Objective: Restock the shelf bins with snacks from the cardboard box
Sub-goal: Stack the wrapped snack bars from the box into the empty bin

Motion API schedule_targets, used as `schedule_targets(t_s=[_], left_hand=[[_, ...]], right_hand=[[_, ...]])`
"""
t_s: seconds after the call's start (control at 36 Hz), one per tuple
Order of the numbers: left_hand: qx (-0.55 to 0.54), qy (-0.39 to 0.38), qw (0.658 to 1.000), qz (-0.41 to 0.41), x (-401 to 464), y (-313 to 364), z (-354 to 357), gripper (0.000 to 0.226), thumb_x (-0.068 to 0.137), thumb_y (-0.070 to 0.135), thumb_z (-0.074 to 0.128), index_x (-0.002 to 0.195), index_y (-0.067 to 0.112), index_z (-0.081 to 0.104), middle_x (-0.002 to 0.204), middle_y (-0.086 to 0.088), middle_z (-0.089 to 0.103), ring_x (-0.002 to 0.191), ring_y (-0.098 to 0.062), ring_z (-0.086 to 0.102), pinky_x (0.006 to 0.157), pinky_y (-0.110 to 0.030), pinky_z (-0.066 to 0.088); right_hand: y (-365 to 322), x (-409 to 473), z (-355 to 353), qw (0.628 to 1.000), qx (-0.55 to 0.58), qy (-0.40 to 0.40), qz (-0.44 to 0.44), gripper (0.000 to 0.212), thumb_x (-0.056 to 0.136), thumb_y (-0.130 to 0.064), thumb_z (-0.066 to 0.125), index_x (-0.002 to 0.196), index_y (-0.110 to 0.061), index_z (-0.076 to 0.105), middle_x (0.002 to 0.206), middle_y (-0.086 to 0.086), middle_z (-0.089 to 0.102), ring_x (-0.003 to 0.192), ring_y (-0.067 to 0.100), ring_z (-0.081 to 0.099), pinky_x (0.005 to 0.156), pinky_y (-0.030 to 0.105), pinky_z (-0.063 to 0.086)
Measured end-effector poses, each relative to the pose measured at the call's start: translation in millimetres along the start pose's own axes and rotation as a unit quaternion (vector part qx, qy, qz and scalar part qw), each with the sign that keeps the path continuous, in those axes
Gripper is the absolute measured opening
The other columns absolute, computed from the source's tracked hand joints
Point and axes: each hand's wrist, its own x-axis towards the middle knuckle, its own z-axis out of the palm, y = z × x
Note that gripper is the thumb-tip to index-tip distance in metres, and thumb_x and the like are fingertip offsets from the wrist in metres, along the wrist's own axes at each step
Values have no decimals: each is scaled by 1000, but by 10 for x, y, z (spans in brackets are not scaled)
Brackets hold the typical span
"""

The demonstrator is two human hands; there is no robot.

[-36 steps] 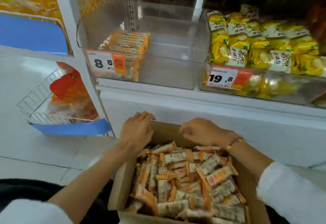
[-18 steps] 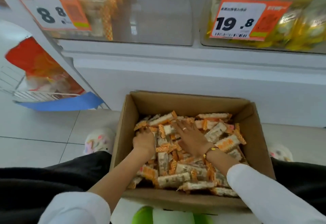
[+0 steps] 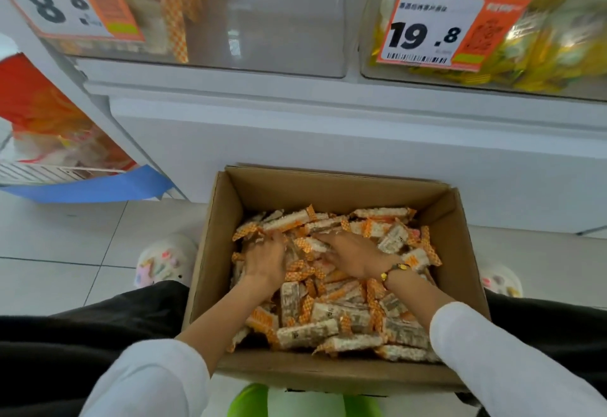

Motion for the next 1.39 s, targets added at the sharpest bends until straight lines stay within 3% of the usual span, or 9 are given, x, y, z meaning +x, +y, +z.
schedule_targets(t_s=[0.11,0.22,0.39,0.58,0.67,0.81,0.97,1.22,1.39], left_hand=[[-135,6,991,24,2,-121,-209,57,94,23,51,146,17,29,131,-9,56,116,-32,55,85,-39,50],[-252,21,966,47,-133,-198,-769,45,90,30,57,135,29,51,136,4,54,125,-20,50,98,-35,41],[-338,77,936,54,-613,-471,-1949,17,73,8,69,81,23,67,73,13,59,77,-9,59,58,-14,39],[-593,105,795,77,-1090,-936,-2984,37,81,-11,65,113,8,58,99,-9,66,84,-18,63,65,-18,55],[-621,222,743,110,-1165,-1090,-3237,25,82,-8,65,94,14,63,71,5,71,70,-8,66,61,-16,56],[-563,465,677,95,-1138,-1313,-3404,23,86,5,66,106,14,60,89,-5,66,73,-10,63,62,-19,54],[-574,540,609,89,-990,-1524,-3429,25,84,12,70,106,17,58,96,6,66,83,-3,62,68,-7,47],[-580,540,605,81,-704,-1595,-3448,24,88,16,68,102,30,55,99,3,65,92,-16,64,78,-28,53],[-572,535,616,84,-698,-1657,-3381,24,88,14,68,105,25,56,95,5,66,90,-16,65,80,-32,54]], right_hand=[[-41,-215,-299,993,111,49,-6,43,99,-35,49,142,-31,43,92,0,69,78,16,63,67,31,50],[-230,-392,-689,981,153,118,-11,18,100,-31,50,84,-41,46,69,-16,43,60,1,42,57,19,31],[-684,-631,-1380,982,160,96,-25,38,100,-33,48,135,-20,41,116,2,62,98,15,61,84,32,50],[-1343,-973,-2062,930,242,235,-143,20,95,-40,51,114,-34,52,99,-11,66,88,9,65,74,29,51],[-1625,-1050,-2323,900,280,273,-192,11,99,-33,46,106,-39,51,87,-18,65,77,1,60,67,17,45],[-1943,-700,-2871,876,345,305,-142,11,89,-26,51,100,-25,52,89,6,61,76,20,59,66,28,48],[-2107,-90,-3506,930,160,286,-167,33,91,-5,61,123,-5,51,99,-2,56,90,5,57,76,11,40],[-2377,610,-3786,955,8,241,-175,33,79,-25,78,110,-24,66,126,1,62,114,14,57,95,29,46],[-2447,777,-3702,951,-21,227,-211,24,76,-25,81,97,-19,73,107,-3,69,98,10,61,92,31,49]])
